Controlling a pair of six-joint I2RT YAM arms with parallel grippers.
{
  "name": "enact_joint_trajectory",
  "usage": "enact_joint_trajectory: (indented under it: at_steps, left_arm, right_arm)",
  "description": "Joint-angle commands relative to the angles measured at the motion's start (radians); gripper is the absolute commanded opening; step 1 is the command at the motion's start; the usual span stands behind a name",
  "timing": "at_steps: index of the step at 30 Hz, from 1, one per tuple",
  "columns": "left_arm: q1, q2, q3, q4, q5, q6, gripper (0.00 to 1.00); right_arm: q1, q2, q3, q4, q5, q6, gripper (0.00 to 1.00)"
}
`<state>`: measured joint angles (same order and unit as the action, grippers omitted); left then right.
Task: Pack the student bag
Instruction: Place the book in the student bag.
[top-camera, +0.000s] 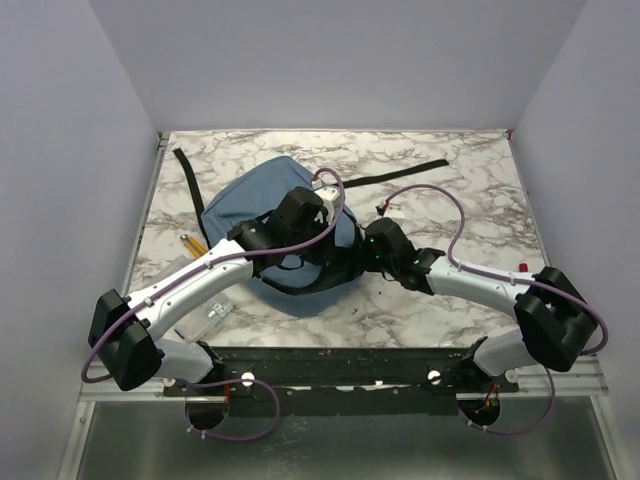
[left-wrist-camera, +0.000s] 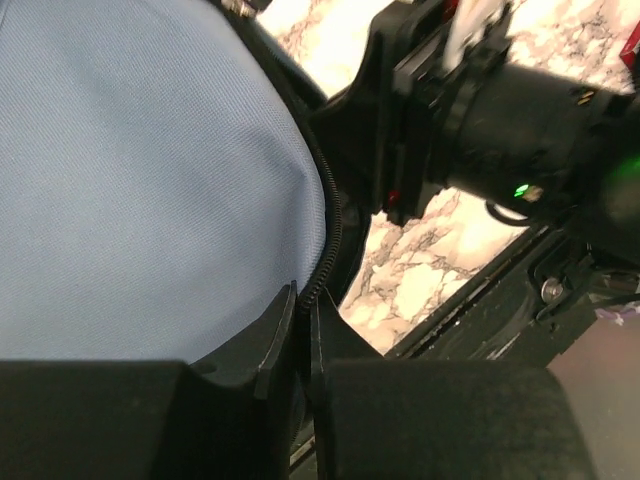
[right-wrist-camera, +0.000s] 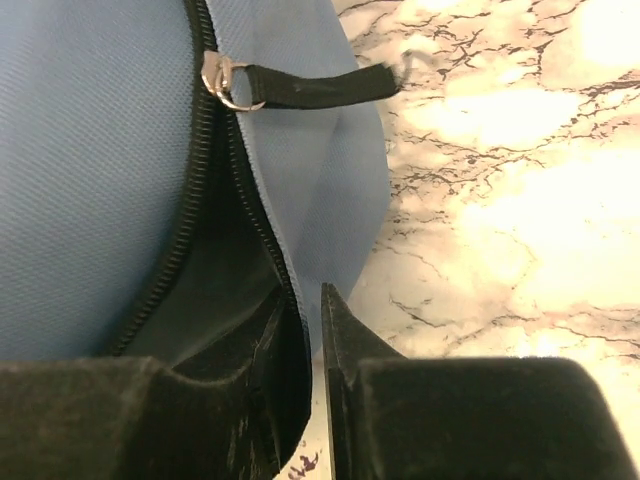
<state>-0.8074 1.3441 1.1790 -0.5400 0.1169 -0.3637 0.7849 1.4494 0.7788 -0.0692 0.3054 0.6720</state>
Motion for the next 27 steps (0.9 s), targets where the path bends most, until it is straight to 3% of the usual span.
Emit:
enact_joint_trajectory:
  at_steps: [1,2,5,14,17,21,24,27]
  left_arm:
    - [0.004,-0.081,-0.101,0.067,0.071,-0.102,0.13]
    - [0.013,-0.095,-0.115,0.067,0.070,-0.104,0.13]
    - [0.034,-0.115,-0.150,0.063,0.077,-0.101,0.14]
    - [0.071,-0.112,-0.161,0.046,0.160,-0.105,0.22]
    - [0.077,-0.129,-0.149,0.036,0.168,-0.101,0.34]
    - [0.095,-0.183,-0.145,0.003,0.148,-0.085,0.59]
    - [0.133,-0.254,-0.140,-0.037,0.096,-0.068,0.69]
    - [0.158,-0.369,-0.134,-0.066,-0.042,-0.044,0.74]
  right_arm:
    - [-0.002,-0.055,-0.028,-0.009,-0.043,-0.023,0.20]
    - [-0.001,-0.068,-0.032,-0.016,-0.063,-0.022,0.21]
    - [-0.003,-0.105,-0.045,-0.014,-0.147,-0.036,0.39]
    - [-0.023,-0.175,0.075,-0.182,-0.194,-0.072,0.67]
    - [-0.028,-0.207,0.113,-0.272,-0.157,-0.097,0.71]
    - [-0.029,-0.266,0.163,-0.387,-0.109,-0.128,0.74]
    - [-0.029,-0.291,0.214,-0.395,-0.200,-0.150,0.76]
    - [-0.027,-0.286,0.244,-0.352,-0.292,-0.137,0.76]
